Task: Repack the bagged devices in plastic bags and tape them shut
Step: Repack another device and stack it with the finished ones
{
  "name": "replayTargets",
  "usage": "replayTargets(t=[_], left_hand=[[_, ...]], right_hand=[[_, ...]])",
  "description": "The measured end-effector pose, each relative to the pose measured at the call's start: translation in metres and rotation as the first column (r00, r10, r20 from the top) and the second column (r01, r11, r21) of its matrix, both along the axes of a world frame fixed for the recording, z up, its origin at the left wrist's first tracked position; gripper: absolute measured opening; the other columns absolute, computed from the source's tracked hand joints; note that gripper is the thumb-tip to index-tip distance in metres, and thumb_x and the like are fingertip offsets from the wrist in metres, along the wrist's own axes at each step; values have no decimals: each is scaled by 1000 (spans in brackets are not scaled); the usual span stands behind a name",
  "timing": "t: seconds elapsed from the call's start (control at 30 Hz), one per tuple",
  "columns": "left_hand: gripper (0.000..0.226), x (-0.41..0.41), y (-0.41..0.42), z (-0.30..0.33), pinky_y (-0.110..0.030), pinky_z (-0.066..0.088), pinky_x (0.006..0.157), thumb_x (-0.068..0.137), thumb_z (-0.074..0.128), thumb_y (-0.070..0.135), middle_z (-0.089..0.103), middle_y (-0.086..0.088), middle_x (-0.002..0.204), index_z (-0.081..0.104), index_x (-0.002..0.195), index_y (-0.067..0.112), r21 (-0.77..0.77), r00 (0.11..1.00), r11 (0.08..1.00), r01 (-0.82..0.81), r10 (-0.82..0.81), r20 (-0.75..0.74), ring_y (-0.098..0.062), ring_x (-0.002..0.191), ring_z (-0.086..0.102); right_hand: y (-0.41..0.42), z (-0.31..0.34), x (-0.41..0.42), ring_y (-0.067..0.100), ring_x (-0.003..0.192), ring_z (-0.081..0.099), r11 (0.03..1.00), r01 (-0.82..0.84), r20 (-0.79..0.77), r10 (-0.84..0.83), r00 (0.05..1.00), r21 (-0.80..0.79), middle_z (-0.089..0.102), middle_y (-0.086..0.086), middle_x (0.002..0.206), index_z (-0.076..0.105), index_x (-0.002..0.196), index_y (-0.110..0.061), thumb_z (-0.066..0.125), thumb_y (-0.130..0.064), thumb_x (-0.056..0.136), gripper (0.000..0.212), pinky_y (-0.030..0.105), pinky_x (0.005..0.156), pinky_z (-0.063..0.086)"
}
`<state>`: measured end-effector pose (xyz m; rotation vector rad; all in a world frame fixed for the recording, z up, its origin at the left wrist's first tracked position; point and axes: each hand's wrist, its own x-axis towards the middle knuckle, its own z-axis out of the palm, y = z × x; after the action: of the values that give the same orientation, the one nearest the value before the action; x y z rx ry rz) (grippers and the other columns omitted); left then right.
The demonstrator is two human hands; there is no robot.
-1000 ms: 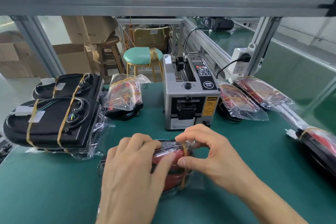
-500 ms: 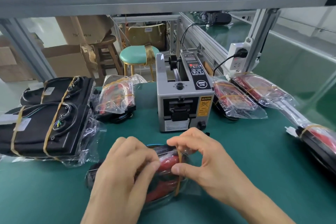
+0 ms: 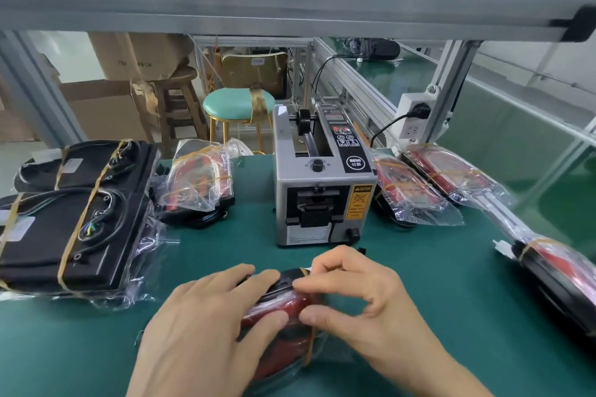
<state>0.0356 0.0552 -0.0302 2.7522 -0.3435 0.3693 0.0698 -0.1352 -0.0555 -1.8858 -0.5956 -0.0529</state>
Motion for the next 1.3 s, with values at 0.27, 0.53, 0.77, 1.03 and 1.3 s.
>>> replayTargets(t=[0.27,0.53,0.77,1.03,1.3], left_hand=[[41,-10,6,8,-11,38,60,66,43,59,73,14,93,74,81,37,-63,997,997,55,-51,52,-1,52,62],[20,-17,1,-5,-21,41,62,69,48,44,71,6,99,60,62,30,-82,953,990,113,-85,290,-10,50,60],[26,-21,-2,-9,-22,39,70,72,50,42,71,12,87,68,58,30,-133,916,985,113,-51,399,-5,68,54],[28,-25,1,-12,-28,40,73,68,45,24,68,7,75,73,65,22,-87,891,986,144,-91,446,-10,77,69],[28,-33,-5,-13,-29,40,69,77,47,14,63,4,71,73,68,22,-20,881,998,64,-47,470,-17,80,70]], right_hand=[[11,9,50,-5,46,49,775,615,-491,-483,725,147,57,-21,47,74,76,-29,70,-21,85,13,13,57,42],[35,11,77,6,59,43,639,748,-655,-490,575,179,53,-6,66,70,79,-15,75,-15,82,7,19,59,35],[50,13,86,11,47,35,477,862,-782,-467,414,172,45,0,60,63,73,-11,76,-6,78,15,19,40,29],[32,33,55,5,44,24,629,707,-831,-168,530,324,30,-8,49,42,66,-22,63,-13,88,32,18,48,20],[39,47,-34,-14,77,63,886,388,-639,-148,754,253,69,-3,97,72,78,-9,70,-20,72,13,1,59,42]])
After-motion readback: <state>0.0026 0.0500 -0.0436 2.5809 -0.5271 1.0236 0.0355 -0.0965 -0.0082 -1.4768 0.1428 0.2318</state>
